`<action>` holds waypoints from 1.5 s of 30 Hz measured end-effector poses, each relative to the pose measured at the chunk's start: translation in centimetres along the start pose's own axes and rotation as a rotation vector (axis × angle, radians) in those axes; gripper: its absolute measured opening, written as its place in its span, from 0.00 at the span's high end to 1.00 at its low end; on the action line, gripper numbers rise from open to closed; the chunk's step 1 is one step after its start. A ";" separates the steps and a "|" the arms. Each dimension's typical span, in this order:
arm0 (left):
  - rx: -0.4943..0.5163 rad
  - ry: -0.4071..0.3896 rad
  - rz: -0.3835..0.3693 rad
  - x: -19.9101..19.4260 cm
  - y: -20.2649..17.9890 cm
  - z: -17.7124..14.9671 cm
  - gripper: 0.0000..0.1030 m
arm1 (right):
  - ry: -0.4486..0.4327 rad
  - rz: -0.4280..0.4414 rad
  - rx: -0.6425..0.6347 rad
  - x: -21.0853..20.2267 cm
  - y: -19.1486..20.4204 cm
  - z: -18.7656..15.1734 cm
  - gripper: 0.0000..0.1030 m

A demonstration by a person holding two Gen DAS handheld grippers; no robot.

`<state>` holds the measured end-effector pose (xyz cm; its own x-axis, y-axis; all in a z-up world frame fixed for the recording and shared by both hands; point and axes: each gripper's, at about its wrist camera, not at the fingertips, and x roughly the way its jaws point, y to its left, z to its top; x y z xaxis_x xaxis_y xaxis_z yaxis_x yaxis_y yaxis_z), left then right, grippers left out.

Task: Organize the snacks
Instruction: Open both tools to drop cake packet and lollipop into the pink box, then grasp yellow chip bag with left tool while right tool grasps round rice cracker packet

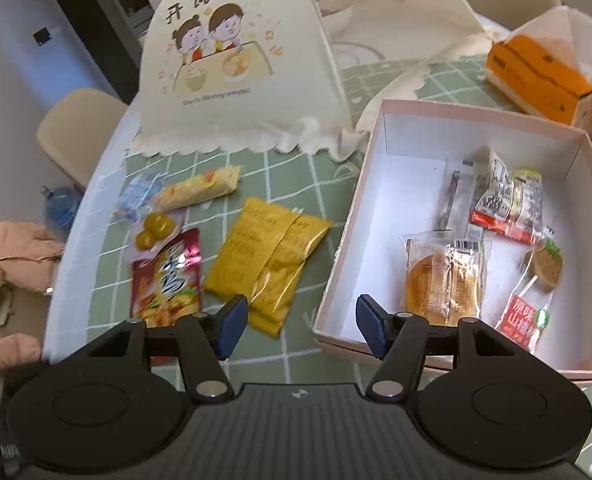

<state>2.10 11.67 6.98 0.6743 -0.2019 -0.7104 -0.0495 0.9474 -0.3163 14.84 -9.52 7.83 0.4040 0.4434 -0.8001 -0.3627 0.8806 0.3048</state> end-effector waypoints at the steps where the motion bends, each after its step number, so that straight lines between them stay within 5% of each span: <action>1: 0.030 -0.010 -0.008 0.5 -0.6 0.9 0.47 | -0.001 0.005 0.003 -0.1 -0.1 -0.2 0.40; 5: 0.081 -0.041 -0.006 3.2 -1.9 4.4 0.47 | -0.054 -0.024 0.010 -2.4 -0.1 -1.2 0.41; 9: 0.019 -0.001 -0.008 7.4 -1.8 7.1 0.47 | -0.153 -0.082 -0.028 -6.7 0.4 -4.3 0.40; 12: 0.025 -0.001 0.083 10.1 -2.2 8.2 0.47 | -0.134 -0.121 -0.103 -7.7 0.7 -6.8 0.40; 14: 0.052 0.014 0.078 11.2 -2.8 8.2 0.47 | -0.125 -0.189 -0.196 -7.3 1.2 -7.8 0.40; 16: 0.116 0.063 0.030 12.0 -3.6 7.6 0.48 | -0.119 -0.270 -0.239 -6.7 1.1 -8.2 0.40; 20: 0.390 0.103 0.025 11.5 -6.3 4.3 0.51 | -0.090 -0.252 -0.146 -5.8 -1.1 -7.4 0.40; 24: 0.454 0.128 -0.053 9.1 -6.5 1.6 0.51 | -0.072 -0.219 -0.082 -4.6 -2.2 -6.7 0.40; 30: 0.398 0.175 -0.083 4.6 -4.6 -1.7 0.52 | -0.053 -0.181 -0.088 -2.6 -1.2 -6.7 0.40; 37: 0.258 0.187 0.026 0.9 -0.8 -3.5 0.52 | 0.058 -0.019 -0.083 -1.6 1.0 -8.0 0.40; 42: 0.143 0.198 0.038 -0.6 1.5 -4.2 0.51 | 0.126 0.087 -0.257 -2.2 4.8 -11.3 0.38; 45: 0.130 0.199 0.043 -0.7 1.6 -4.3 0.51 | 0.153 0.080 -0.398 -2.4 6.6 -13.7 0.37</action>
<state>-1.64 12.27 4.31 0.5144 -0.1936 -0.8354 0.0289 0.9775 -0.2087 0.01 -7.02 4.70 0.2434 0.4516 -0.8584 -0.6955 0.6981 0.1701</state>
